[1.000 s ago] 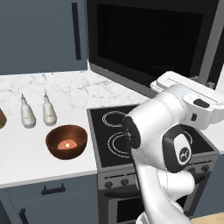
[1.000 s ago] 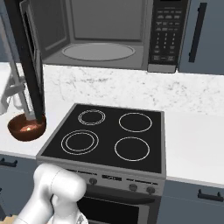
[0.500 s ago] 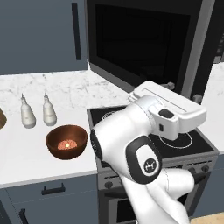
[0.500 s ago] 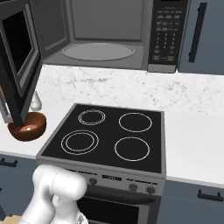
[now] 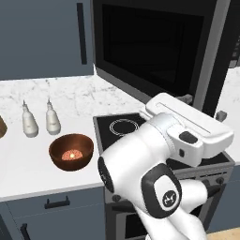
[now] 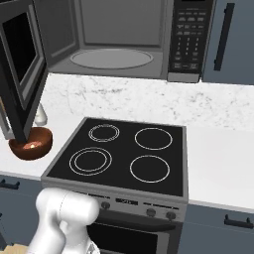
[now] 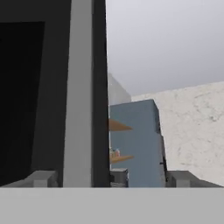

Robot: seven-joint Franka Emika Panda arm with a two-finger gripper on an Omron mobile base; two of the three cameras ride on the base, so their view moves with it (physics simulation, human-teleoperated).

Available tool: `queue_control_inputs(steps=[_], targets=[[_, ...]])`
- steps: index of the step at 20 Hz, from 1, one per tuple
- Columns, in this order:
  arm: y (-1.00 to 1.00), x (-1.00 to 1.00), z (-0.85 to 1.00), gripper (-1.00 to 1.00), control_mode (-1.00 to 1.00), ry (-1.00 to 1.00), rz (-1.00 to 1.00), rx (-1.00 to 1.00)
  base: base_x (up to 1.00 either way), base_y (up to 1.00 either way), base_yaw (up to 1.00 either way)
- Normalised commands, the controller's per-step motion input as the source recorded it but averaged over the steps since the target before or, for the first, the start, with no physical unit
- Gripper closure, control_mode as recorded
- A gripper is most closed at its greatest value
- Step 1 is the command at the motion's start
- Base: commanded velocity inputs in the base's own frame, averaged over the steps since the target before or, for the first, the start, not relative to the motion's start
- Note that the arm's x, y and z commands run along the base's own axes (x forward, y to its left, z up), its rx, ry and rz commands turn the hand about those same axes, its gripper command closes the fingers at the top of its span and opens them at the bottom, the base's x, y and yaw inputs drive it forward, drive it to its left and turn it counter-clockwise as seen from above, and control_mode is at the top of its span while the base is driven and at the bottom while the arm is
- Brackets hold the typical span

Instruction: Open the microwave, place the bowl with waffle inside the microwave, then close the microwave door and turn it on.

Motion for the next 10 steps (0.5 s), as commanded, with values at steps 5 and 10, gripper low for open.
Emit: queue_control_inputs(steps=[5, 10], targets=[[-0.17, -0.5, 0.16, -1.0, -1.0, 0.1, 0.24, 0.0, 0.0, 0.0, 0.0], [-0.19, -0.02, -0.08, -1.0, -1.0, 0.23, 0.77, 0.0, 0.0, 0.0, 0.0]])
